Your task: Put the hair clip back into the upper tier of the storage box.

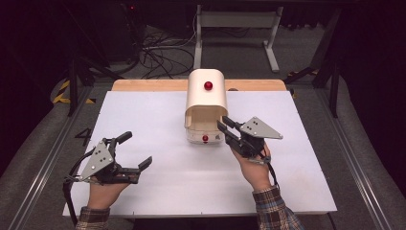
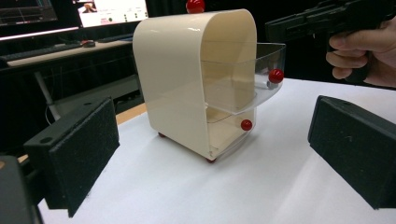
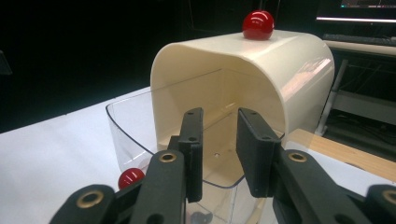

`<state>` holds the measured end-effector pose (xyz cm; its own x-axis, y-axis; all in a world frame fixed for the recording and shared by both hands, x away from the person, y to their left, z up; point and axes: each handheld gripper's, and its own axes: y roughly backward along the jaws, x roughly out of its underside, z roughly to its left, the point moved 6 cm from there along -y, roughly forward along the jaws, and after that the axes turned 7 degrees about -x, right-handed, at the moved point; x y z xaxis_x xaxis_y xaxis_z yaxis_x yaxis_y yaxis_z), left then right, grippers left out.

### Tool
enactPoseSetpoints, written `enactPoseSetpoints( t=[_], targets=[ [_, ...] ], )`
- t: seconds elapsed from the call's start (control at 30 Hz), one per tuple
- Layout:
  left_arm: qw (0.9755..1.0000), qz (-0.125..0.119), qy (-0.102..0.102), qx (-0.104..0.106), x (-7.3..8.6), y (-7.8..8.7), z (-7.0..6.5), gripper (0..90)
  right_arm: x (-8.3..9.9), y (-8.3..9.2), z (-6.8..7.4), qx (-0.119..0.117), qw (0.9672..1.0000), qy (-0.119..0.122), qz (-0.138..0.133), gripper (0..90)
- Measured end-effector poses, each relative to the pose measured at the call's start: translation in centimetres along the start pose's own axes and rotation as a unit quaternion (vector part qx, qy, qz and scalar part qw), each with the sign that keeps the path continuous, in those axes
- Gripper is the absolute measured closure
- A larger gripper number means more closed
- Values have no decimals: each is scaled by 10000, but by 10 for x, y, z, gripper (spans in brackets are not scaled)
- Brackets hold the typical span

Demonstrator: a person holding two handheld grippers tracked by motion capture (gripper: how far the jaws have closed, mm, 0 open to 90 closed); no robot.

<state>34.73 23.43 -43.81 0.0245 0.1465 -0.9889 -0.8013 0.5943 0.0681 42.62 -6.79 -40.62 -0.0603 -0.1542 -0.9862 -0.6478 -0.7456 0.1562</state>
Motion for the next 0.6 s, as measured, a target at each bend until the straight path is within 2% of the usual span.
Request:
enactPoseSetpoints(
  t=[0.6],
  targets=[
    [10000,6,-1,14,0,-1,-1,26,0,8,0,-38,9999,13,-138,627]
  ],
)
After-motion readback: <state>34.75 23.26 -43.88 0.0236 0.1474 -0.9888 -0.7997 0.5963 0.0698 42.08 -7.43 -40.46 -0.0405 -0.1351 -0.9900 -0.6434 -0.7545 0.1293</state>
